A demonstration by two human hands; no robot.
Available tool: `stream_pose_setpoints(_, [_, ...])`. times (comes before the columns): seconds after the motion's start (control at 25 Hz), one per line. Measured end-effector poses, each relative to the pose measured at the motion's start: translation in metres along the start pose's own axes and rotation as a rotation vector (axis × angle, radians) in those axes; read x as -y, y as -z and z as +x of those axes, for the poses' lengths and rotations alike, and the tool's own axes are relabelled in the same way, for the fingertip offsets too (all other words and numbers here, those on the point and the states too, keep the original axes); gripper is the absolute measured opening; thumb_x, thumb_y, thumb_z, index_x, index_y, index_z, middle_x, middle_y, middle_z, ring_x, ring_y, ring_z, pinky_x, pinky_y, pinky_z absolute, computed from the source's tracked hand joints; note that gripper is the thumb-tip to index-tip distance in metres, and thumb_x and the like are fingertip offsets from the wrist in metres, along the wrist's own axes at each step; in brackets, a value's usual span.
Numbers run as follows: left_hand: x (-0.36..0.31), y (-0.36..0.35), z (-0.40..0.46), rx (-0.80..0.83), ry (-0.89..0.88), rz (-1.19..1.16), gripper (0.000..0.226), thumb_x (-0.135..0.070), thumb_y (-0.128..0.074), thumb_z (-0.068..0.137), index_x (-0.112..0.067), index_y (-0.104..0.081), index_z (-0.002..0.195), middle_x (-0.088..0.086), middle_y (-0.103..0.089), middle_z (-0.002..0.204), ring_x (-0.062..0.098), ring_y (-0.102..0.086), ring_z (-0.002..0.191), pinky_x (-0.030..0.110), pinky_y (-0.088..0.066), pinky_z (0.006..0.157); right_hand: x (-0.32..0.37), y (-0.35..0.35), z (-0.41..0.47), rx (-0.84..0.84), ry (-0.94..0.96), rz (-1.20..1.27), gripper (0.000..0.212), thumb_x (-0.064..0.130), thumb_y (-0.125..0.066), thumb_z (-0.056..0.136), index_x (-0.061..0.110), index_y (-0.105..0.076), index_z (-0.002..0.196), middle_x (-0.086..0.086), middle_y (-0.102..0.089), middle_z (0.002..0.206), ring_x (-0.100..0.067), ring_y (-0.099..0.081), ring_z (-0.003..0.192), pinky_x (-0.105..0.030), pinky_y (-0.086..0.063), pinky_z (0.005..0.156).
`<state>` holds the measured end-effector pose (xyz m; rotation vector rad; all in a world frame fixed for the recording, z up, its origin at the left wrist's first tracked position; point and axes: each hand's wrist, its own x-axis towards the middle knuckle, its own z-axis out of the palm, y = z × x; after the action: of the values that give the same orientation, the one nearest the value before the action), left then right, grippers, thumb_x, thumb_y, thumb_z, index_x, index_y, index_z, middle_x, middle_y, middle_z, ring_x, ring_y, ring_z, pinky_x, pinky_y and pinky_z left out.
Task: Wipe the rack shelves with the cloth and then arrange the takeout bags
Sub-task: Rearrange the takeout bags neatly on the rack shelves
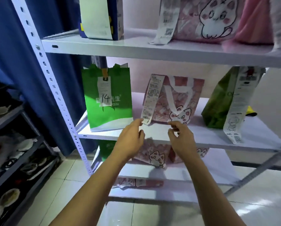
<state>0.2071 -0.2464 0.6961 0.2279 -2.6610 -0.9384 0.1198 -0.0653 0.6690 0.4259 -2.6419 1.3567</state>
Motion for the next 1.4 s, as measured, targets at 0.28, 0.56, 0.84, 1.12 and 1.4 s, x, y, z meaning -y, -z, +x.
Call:
stream_pose_setpoints(0.28, [-0.01,-0.02,0.104,0.06,0.022,-0.124,0.048,-0.012,-0.047,0.099,-0.007,-0.037,0.146,0.015,-0.047,0.142,0.032,-0.048,0.13,0.041,-0.041,0.11,-0.025,0.037,0.071,-0.306,-0.246,0.11,0.04,0.024,-0.051,0.097,0.024,-0.049,0.137,-0.003,-0.058,0.132,-0.015,-0.057,0.112,-0.036,-0.047,0.095])
stream_pose_setpoints(0.56, [-0.01,-0.034,0.153,0.037,0.202,-0.208,0.039,-0.007,-0.043,0.098,-0.01,-0.04,0.137,0.014,-0.059,0.129,0.03,-0.059,0.108,0.032,-0.05,0.09,-0.05,0.037,0.138,-0.219,-0.353,0.359,0.039,0.026,-0.046,0.1,0.026,-0.054,0.138,-0.002,-0.064,0.132,-0.023,-0.063,0.115,-0.041,-0.053,0.096])
stream_pose_setpoints(0.84, [-0.008,-0.037,0.13,-0.035,0.156,-0.301,0.019,-0.02,-0.036,0.106,-0.016,-0.051,0.116,0.004,-0.065,0.107,0.023,-0.065,0.094,0.041,-0.057,0.077,-0.061,0.038,0.118,-0.454,-0.281,0.53,0.001,0.025,-0.059,0.098,0.025,-0.06,0.099,0.012,-0.072,0.083,0.004,-0.069,0.071,-0.017,-0.054,0.06])
stream_pose_setpoints(1.12, [-0.011,0.001,0.066,-0.067,0.041,-0.511,0.019,-0.014,-0.043,0.104,-0.017,-0.056,0.118,0.004,-0.071,0.104,0.025,-0.067,0.096,0.049,-0.054,0.088,-0.009,0.054,0.029,-0.556,-0.21,0.557,0.014,0.017,-0.066,0.095,0.027,-0.063,0.087,0.017,-0.072,0.069,0.01,-0.064,0.06,-0.005,-0.045,0.05])
stream_pose_setpoints(1.4, [0.003,0.093,0.016,-0.082,-0.12,-0.468,0.016,-0.019,-0.047,0.101,-0.026,-0.059,0.109,-0.011,-0.072,0.1,0.009,-0.068,0.092,0.044,-0.055,0.087,0.071,0.05,-0.048,-0.622,-0.138,0.671,0.003,0.026,-0.069,0.094,0.026,-0.07,0.091,0.022,-0.074,0.072,0.009,-0.066,0.061,-0.006,-0.047,0.05])
